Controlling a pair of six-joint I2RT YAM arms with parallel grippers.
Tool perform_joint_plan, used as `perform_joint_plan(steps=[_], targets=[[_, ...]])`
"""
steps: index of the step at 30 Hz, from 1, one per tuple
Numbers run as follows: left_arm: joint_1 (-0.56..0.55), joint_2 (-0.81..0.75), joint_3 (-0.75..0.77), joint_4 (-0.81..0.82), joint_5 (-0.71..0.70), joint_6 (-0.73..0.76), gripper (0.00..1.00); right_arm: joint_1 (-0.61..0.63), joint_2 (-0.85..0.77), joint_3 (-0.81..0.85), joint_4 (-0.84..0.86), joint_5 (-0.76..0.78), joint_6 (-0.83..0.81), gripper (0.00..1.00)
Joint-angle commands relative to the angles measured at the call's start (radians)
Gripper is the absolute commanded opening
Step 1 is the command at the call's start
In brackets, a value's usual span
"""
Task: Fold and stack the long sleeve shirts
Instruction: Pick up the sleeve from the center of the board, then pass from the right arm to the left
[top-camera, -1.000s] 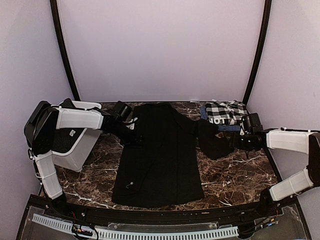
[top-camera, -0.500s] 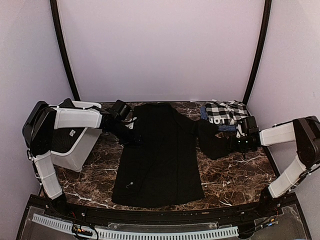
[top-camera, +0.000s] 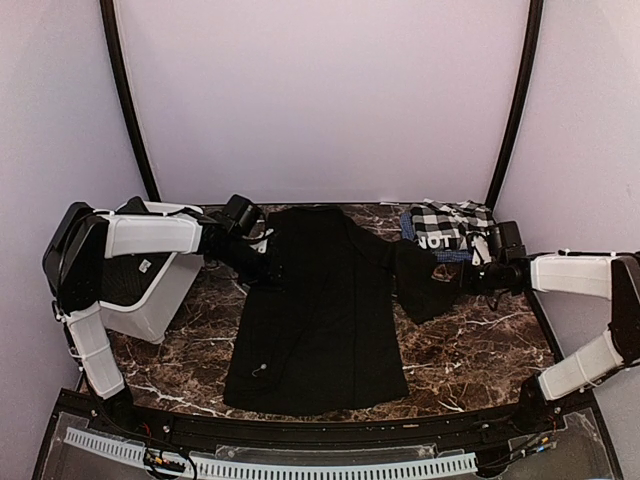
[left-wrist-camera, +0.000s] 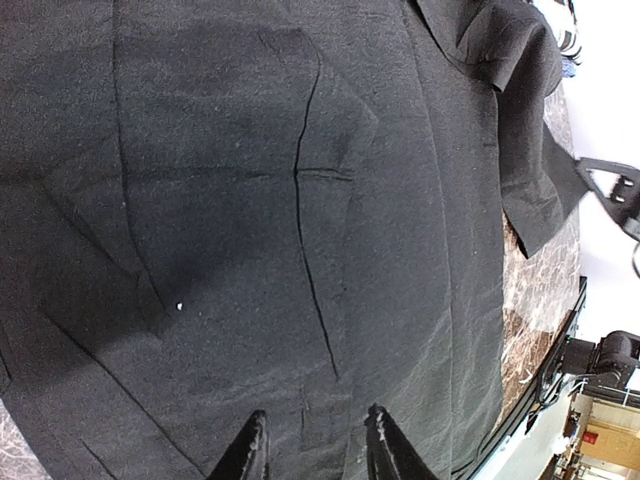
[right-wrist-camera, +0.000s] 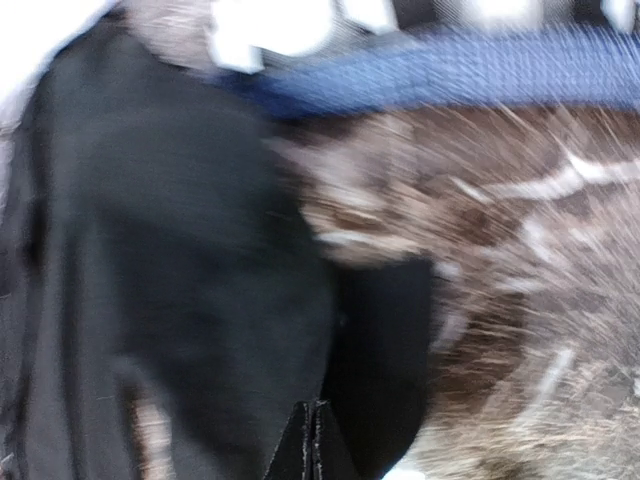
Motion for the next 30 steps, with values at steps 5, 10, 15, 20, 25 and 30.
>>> perform_joint_plan(steps=[5, 10, 15, 20, 25, 30], targets=[[-0.007, -0.061, 0.022, 0.009, 0.041, 0.007, 0.32, 0.155, -0.1, 0.172, -0.082, -0.142, 0.032, 0.0], [-0.016, -0.077, 0.009, 0.044, 0.061, 0.009, 0.32, 0.289, -0.042, 0.271, -0.027, -0.16, 0.122, 0.0], [-0.016, -0.091, -0.01, 0.06, 0.065, 0.009, 0.32, 0.406, 0.104, 0.37, 0.1, -0.171, 0.222, 0.0], [-0.015, -0.104, -0.032, 0.072, 0.062, 0.009, 0.32, 0.481, 0.312, 0.535, 0.175, -0.179, 0.265, 0.01], [-0.014, -0.125, -0.058, 0.071, 0.049, 0.01, 0.32, 0.509, 0.462, 0.669, 0.147, -0.212, 0.236, 0.34], [-0.014, -0.144, -0.085, 0.073, 0.038, 0.019, 0.33, 0.509, 0.44, 0.686, 0.055, -0.122, 0.142, 0.55]])
